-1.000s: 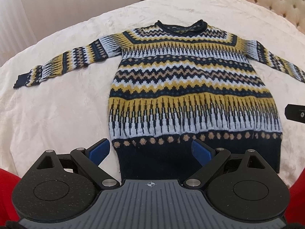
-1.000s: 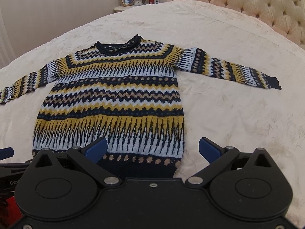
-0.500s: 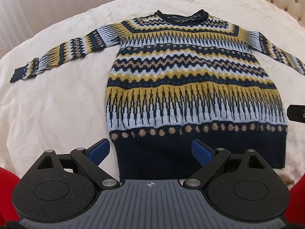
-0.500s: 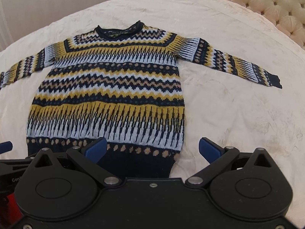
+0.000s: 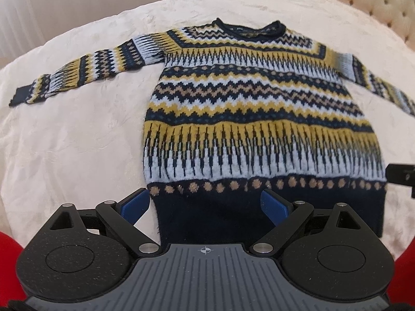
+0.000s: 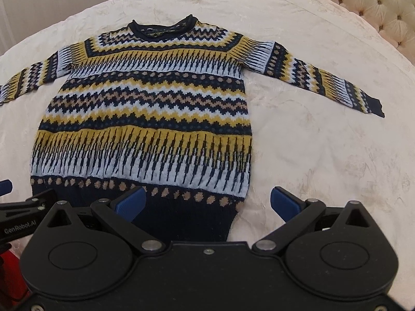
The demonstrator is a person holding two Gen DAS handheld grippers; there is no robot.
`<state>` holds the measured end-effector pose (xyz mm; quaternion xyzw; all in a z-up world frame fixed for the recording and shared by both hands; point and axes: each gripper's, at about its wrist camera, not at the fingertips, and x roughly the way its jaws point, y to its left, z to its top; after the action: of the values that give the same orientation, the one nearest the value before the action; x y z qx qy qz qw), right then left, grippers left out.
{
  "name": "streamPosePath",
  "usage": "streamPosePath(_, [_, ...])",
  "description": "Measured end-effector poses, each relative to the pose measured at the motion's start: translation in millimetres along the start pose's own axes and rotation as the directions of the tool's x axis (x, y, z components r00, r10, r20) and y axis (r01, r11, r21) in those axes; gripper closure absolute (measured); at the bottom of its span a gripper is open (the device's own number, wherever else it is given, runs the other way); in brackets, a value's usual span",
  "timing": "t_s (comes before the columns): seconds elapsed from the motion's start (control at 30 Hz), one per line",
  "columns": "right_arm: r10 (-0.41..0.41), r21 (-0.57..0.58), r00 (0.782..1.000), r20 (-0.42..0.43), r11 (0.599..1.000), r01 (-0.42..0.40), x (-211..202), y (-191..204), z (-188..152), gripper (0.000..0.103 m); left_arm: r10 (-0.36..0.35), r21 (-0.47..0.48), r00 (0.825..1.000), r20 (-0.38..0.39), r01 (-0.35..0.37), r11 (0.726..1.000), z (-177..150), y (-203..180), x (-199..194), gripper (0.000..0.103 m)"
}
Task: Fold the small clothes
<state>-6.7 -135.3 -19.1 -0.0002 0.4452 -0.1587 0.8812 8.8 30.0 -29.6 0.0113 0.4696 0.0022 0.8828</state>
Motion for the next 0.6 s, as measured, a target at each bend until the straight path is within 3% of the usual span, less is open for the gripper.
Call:
streamPosePath(0.2, [0.011,0.026,1.000,0.019,1.000,-0.011,-3,-3,0,0.002,-0.114,-0.089,0.993,0.040,0.117,0.989,7,17,0,0.010])
streamPosePath(0.6, [0.014,0.017,1.000,-0.025,1.000,-0.014,3,0,4,0.002,-0.073,-0.091,0.996,0.045,0.077,0.993,23,27,3,0.010])
